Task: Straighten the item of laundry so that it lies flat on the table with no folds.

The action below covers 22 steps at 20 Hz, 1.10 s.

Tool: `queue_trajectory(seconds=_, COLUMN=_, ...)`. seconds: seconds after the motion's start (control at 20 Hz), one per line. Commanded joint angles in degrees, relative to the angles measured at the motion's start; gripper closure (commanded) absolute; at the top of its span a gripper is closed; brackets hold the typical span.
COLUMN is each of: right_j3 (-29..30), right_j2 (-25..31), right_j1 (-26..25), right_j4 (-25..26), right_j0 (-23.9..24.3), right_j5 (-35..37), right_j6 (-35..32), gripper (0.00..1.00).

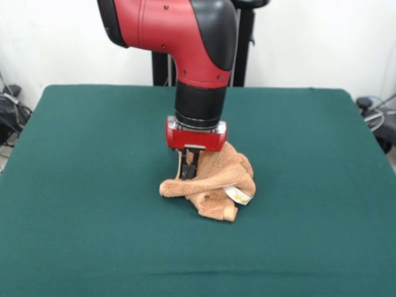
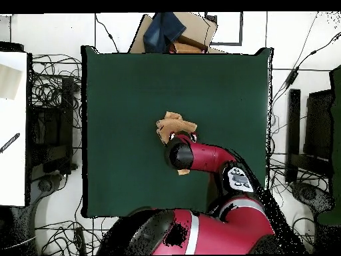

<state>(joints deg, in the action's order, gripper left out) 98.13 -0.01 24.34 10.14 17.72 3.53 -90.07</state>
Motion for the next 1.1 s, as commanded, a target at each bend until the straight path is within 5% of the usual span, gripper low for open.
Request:
queue_trajectory(seconds=0.05, right_j3=-2.98, right_j2=5.55, right_j1=-4.62, right_j4=0.78, right_j0=-2.70, right_j5=-5.20, right_j6=-8.44, gripper=1.00)
queue_trajectory(seconds=0.9, right_j3=-2.90, right_j2=3.95, right_j1=-4.93, right_j4=1.12, right_j0=-3.58, right_j5=-4.83, right_j6=-8.12, gripper=1.00)
queue_trajectory(seconds=0.95, right_j3=-3.08, right_j2=3.69, right_j1=-4.90, right_j4=1.02, right_j0=-3.94, right_j5=-4.63, right_j6=-8.11, gripper=0.00)
queue_trajectory(seconds=1.1, right_j3=-2.21, right_j2=6.33, right_j1=-4.91, right_j4=1.77, right_j0=-1.61, right_j5=-5.24, right_j6=-7.70, gripper=0.00)
